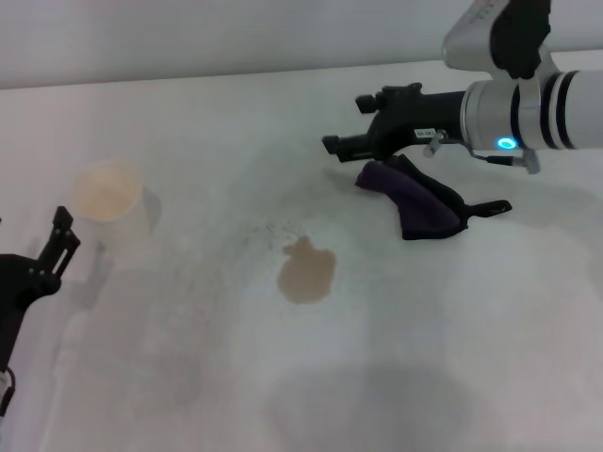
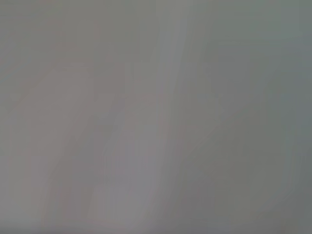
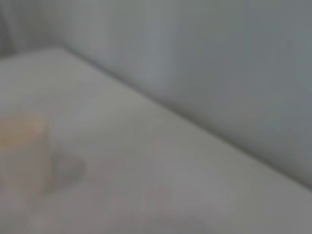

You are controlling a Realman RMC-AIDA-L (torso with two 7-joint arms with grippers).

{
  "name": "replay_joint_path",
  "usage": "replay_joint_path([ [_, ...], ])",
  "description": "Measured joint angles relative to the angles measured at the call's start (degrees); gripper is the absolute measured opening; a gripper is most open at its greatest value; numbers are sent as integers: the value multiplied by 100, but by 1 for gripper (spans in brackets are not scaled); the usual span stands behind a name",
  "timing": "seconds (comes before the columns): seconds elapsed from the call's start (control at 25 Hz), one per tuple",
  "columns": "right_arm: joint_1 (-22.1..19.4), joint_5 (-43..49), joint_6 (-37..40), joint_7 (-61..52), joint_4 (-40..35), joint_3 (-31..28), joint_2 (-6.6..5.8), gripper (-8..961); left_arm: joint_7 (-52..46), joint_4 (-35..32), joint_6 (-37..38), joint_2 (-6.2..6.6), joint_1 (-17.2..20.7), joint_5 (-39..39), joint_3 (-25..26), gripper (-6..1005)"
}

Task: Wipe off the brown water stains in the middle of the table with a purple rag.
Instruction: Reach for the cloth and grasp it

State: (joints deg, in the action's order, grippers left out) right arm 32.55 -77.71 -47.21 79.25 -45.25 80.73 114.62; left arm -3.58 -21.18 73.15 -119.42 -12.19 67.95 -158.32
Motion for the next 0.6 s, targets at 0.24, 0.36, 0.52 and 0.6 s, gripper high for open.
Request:
replay_joint_path([
  [0.24,-39,3087,-460,-2635,-1157,3,53,838,-3,63,35,-2,-51,1,192,889],
  [0.36,-49,3791,-821,-3211,-1432,63,68,828,-7,71,33,-2,-93,1,306,889],
  [0.52,-86,3880,-1030,-3277,-1533,128,70,816,-65,87,4,-2,-154,14,380,889],
  [0.6,-104,3879,-1030,-3286,-1524,141,67,809,-90,97,0,-2,-193,15,381,889],
])
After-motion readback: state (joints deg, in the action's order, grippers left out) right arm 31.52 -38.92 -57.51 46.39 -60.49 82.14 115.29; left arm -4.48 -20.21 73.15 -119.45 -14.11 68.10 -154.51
